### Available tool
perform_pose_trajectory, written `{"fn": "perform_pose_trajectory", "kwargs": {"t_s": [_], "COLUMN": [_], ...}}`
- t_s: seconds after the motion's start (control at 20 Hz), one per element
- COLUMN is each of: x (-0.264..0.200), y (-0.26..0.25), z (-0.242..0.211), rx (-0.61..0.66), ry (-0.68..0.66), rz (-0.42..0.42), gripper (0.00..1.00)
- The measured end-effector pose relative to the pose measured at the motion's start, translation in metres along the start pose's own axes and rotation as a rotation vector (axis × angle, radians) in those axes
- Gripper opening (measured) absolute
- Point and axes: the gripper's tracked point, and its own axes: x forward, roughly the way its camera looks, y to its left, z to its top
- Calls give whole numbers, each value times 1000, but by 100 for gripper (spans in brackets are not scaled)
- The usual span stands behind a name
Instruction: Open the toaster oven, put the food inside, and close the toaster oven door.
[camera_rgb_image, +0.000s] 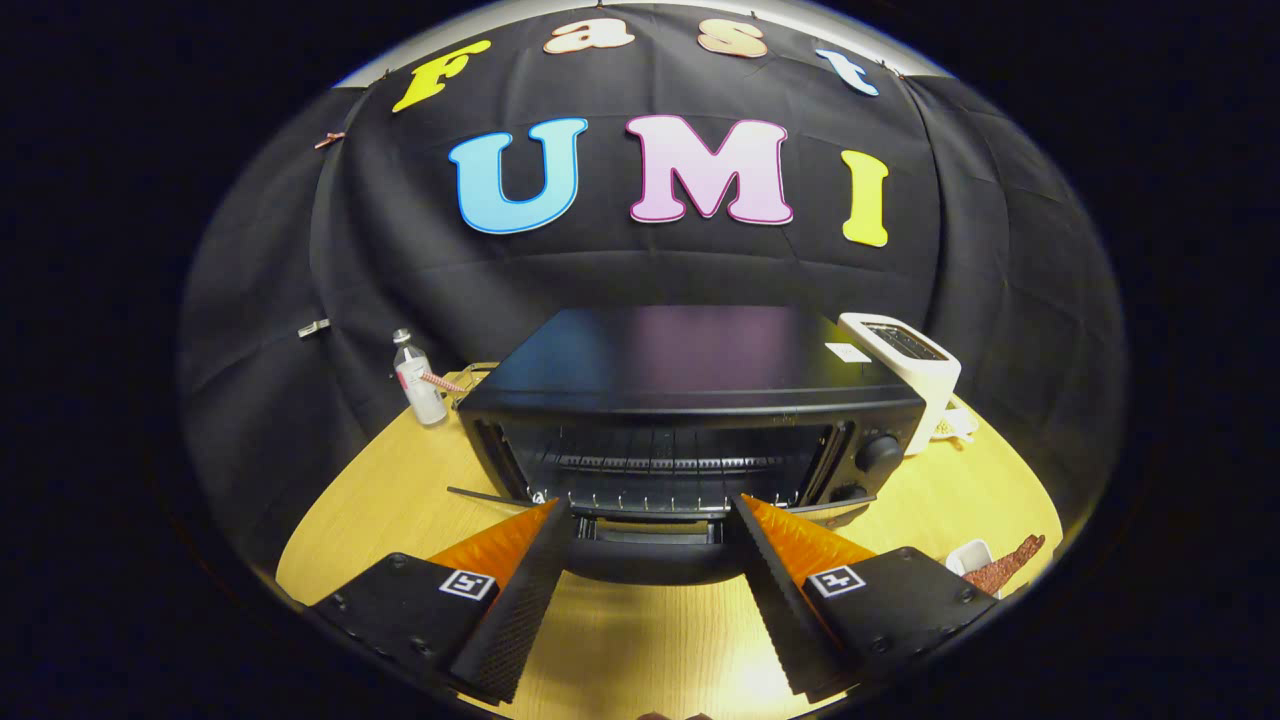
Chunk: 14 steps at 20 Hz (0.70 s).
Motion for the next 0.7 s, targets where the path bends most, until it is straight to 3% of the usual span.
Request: {"fn": "perform_pose_trajectory", "kwargs": {"t_s": [0.25,0.5,0.7], "x": [-19,-31,-46], "y": [0,-4,-10], "z": [-49,-125,-136], "rx": [-56,-22,-64], "ry": [72,233,223], "rz": [40,68,83], "gripper": [97,97,98]}}
